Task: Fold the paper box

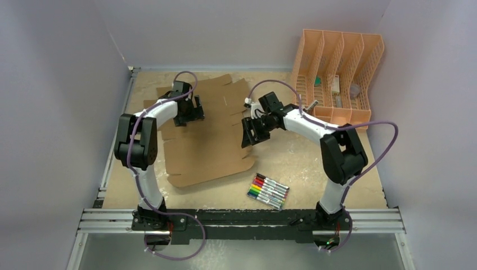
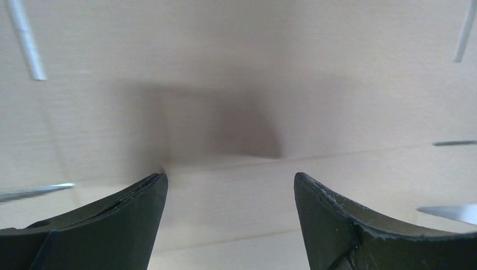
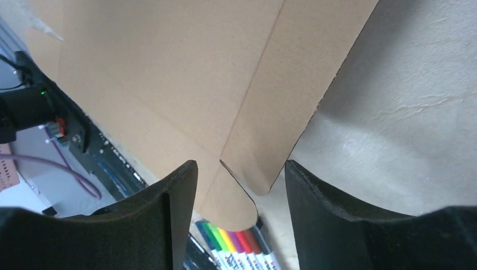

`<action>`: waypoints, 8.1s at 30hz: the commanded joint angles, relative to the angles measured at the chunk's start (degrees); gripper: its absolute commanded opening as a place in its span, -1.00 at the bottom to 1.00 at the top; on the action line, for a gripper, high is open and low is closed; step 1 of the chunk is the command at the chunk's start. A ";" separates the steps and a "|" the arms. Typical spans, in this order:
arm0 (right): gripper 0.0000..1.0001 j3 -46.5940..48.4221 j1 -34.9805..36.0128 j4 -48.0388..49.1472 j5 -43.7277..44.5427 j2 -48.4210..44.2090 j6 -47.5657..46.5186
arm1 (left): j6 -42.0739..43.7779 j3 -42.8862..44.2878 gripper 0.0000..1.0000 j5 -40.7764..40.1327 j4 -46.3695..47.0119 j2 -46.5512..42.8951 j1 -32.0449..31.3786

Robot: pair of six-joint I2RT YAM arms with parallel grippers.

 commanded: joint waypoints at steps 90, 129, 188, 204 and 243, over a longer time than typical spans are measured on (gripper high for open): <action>-1.00 9.02 -17.44 24.51 -3.03 6.67 10.77 | 10.79 21.17 -0.73 30.38 1.98 10.72 20.97; 0.74 -15.40 6.69 -10.67 31.14 -25.28 8.17 | 5.23 -2.33 0.31 -7.17 -4.67 -17.28 -0.68; 0.97 -14.74 31.70 -51.31 58.58 -6.16 55.44 | 4.87 -1.89 0.31 -2.72 -4.48 -15.27 -5.24; 0.97 -17.93 20.70 -11.82 49.06 -33.65 26.14 | 3.52 5.87 0.32 5.46 -0.25 -4.52 -9.62; 0.80 40.05 -14.83 5.18 20.95 22.95 -7.28 | 4.81 -6.12 0.35 12.00 -1.67 -18.19 -0.20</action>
